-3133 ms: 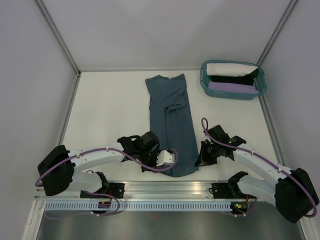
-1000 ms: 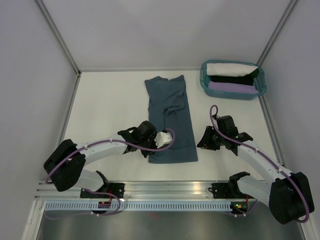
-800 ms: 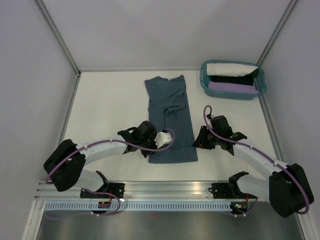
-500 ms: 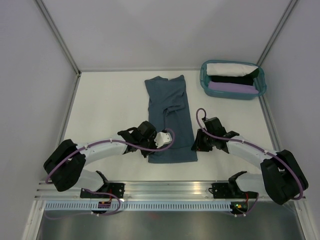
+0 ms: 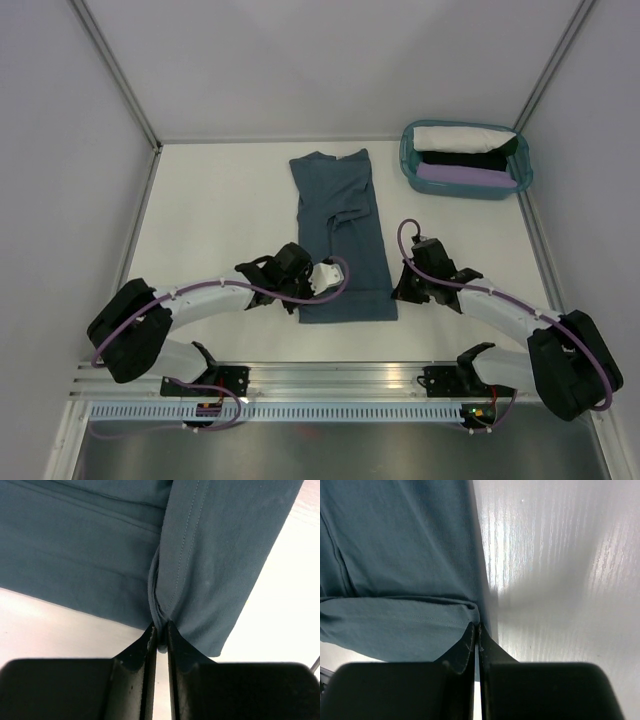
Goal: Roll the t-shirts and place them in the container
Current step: Roll the tshirt
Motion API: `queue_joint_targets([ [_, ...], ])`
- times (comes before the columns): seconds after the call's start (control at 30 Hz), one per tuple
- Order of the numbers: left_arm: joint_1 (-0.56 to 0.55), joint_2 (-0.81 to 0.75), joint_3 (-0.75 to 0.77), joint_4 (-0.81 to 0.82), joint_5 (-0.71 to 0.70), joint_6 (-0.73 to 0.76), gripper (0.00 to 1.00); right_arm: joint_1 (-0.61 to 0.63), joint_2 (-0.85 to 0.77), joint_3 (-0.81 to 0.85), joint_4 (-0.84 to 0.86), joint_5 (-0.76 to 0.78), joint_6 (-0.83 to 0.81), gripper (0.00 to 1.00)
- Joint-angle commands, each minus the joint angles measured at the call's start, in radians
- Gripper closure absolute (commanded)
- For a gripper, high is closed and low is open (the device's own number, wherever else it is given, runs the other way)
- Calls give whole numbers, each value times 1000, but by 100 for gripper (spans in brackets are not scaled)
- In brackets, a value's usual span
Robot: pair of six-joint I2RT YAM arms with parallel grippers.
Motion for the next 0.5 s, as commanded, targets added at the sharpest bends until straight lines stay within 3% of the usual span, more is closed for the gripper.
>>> queue_joint_targets([
  [0.0,5,-9,-19,51,-36,28,83,-3,-30,-19,33,22,17,100],
  [0.1,5,-14,-38,65,-47,46,78,-2,2,0,22,11,0,100],
  [0.13,5,-17,-44,69,-48,51,70,-3,13,7,19,8,-4,100],
  [0.17,5,-22,-41,72,-57,49,52,-3,16,10,14,9,-11,99],
  [0.2,5,-23,-38,83,-66,48,48,-3,15,14,8,15,-11,96],
  [0.33,8,-43,23,100,-241,31,43,-2,1,52,-32,35,-32,77],
  [0.47,18,-74,83,36,-290,5,43,-3,-37,111,-139,89,-69,72],
])
